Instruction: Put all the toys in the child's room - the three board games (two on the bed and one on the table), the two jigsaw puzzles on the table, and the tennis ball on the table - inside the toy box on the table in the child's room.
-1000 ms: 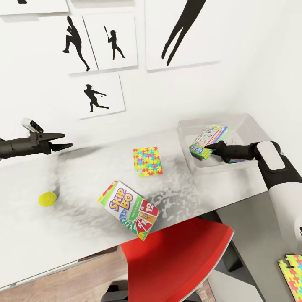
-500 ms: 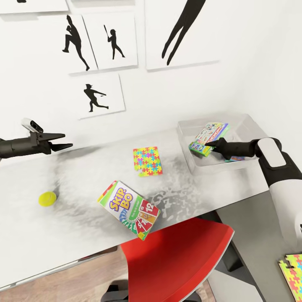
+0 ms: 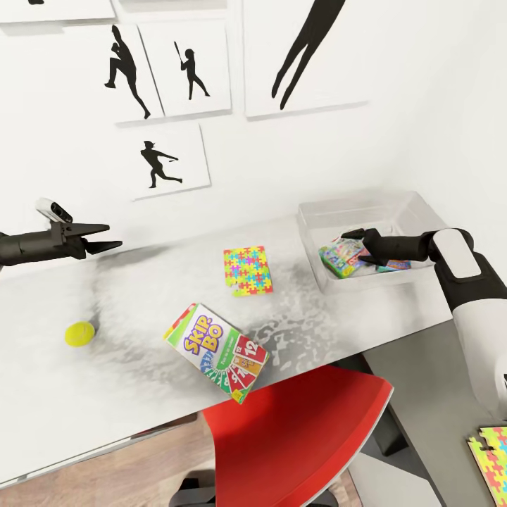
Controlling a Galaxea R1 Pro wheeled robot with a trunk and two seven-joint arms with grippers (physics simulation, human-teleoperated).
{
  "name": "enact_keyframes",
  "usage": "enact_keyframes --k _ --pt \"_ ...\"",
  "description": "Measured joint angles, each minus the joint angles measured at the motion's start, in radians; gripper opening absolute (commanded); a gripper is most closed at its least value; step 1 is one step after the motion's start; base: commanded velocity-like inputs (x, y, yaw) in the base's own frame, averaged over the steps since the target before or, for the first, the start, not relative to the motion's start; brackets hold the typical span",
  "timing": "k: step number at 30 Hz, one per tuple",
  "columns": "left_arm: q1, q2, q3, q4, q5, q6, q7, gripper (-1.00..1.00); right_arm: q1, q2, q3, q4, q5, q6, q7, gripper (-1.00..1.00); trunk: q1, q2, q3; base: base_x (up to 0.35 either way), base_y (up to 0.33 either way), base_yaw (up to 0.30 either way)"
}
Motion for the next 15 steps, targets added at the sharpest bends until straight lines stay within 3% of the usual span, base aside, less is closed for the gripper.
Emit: enact_keyframes --k 15 --pt "0.0 0.0 0.0 0.0 0.0 0.0 0.0 1.0 -0.009 -0.001 0.0 -0.001 0.0 0.0 0.0 1.0 0.0 0.0 0.0 0.0 0.0 0.0"
